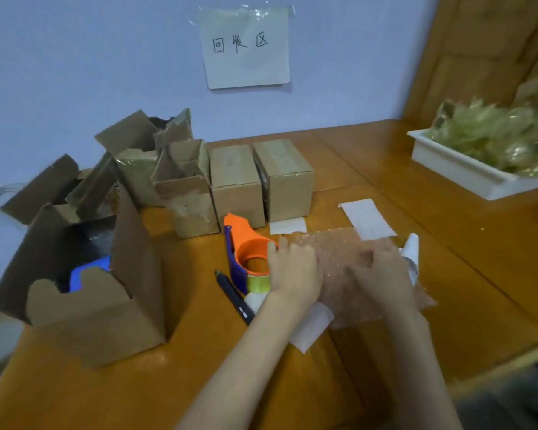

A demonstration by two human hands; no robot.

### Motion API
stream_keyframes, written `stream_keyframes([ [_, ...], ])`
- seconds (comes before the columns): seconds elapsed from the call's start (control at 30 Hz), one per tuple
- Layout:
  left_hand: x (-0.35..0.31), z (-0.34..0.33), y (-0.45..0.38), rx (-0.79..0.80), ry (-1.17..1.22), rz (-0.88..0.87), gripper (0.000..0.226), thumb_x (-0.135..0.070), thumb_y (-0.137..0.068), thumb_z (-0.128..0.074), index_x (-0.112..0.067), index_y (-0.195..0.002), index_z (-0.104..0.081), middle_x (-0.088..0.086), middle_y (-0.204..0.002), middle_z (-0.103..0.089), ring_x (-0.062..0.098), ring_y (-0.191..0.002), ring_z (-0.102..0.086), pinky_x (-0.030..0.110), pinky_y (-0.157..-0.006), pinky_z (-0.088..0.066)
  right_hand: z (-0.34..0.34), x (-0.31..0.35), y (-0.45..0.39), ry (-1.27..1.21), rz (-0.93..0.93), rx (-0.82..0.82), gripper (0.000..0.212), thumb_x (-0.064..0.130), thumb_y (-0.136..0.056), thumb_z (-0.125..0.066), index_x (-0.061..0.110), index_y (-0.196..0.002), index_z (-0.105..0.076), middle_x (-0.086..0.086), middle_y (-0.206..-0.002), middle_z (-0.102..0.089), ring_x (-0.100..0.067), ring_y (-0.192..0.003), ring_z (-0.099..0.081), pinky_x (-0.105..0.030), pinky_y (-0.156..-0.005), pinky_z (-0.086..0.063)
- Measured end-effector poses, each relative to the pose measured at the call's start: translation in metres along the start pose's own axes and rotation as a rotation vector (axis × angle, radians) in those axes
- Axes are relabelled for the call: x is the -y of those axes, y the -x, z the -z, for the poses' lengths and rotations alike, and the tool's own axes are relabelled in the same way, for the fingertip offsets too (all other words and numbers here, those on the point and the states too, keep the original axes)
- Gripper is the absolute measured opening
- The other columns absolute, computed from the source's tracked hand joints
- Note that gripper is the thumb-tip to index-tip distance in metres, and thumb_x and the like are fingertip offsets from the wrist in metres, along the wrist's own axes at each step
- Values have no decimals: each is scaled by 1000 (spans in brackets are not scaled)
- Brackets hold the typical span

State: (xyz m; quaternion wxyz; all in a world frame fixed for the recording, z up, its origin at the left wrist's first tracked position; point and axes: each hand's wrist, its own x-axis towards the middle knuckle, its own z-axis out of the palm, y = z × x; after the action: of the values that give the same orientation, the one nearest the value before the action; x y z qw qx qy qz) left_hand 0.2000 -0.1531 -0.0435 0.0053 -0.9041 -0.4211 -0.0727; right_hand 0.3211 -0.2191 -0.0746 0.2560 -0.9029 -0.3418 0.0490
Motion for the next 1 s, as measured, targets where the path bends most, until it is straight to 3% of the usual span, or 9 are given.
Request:
stream_keyframes([
  [0.13, -12, -10, -7, 36, -164, -12, 36, -42, -95, -48, -15, -116, -61, 8, -119, -61, 29, -118, -46, 42, -105, -23, -8, -10, 7, -46, 10, -71, 27, 23, -82, -68, 15, -107, -69, -4, -111, -64, -25, -106, -57, -41, -93, -50],
  [0.27, -15, -11, -8, -33, -7, -20, 41, -34, -89, -58, -16, -125, -49, 6, -119, -61, 28, -117, -49, 40, -100, -25, -9, -10, 7, -147, 45, -108, 16, 24, -80, -69, 20, -96, -70, 1, -100, -67, -22, -96, -61, -42, -89, -52],
  [0.33, -15, -13, -10, -120, 195, -36, 50, -23, -86, -62, -18, -131, -42, 4, -112, -62, 26, -108, -56, 35, -89, -34, -6, -11, 6, -227, 56, -98, 23, 26, -77, -75, 20, -98, -69, 2, -103, -67, -20, -98, -60, -41, -90, -51],
  [0.43, -11, -15, -12, -170, 688, -4, 53, -6, -83, -67, -23, -128, -47, 1, -96, -61, 13, -77, -64, 15, -60, -43, -3, -13, 5, -365, 45, -108, 46, 37, -75, -78, 17, -115, -65, 1, -117, -61, -19, -109, -55, -39, -94, -49],
  [0.6, 2, -7, -8, -83, 1205, 109, 57, 14, -85, -55, -33, -118, -60, -12, -111, -59, 7, -77, -67, 25, -63, -55, -2, -14, 2, -535, -63, -105, 38, 30, -99, -49, 12, -132, -54, -5, -132, -53, -19, -118, -53, -35, -99, -43],
  [0.77, 3, -6, -1, -118, 1145, 97, 48, 8, -91, -52, -29, -121, -62, -18, -119, -61, -7, -82, -62, 3, -57, -44, 3, -17, -4, -704, -218, -104, 37, 13, -98, -49, 15, -134, -54, -4, -135, -53, -15, -113, -52, -25, -89, -37],
  [0.87, -3, -8, 9, -300, 1064, 71, 54, 10, -87, -52, -36, -115, -60, -22, -118, -58, -4, -58, -54, 13, -47, -40, 6, -21, -6, -790, -303, -95, 39, 12, -94, -52, 17, -133, -55, -3, -133, -56, -18, -113, -55, -30, -96, -43],
  [0.93, -5, -8, 11, -395, 1037, 64, 53, 10, -84, -53, -34, -112, -62, -23, -113, -59, 4, -57, -51, 19, -48, -37, 6, -21, -5, -814, -308, -56, 38, 12, -94, -52, 19, -131, -57, -4, -128, -61, -21, -109, -61, -40, -99, -48],
  [1.0, -7, -7, 11, -462, 1044, 90, 49, 10, -82, -54, -29, -111, -63, -23, -109, -60, 6, -56, -48, 20, -49, -35, 6, -19, -4, -788, -280, -19, 38, 10, -95, -50, 16, -132, -56, -3, -127, -61, -17, -101, -64, -38, -94, -50],
])
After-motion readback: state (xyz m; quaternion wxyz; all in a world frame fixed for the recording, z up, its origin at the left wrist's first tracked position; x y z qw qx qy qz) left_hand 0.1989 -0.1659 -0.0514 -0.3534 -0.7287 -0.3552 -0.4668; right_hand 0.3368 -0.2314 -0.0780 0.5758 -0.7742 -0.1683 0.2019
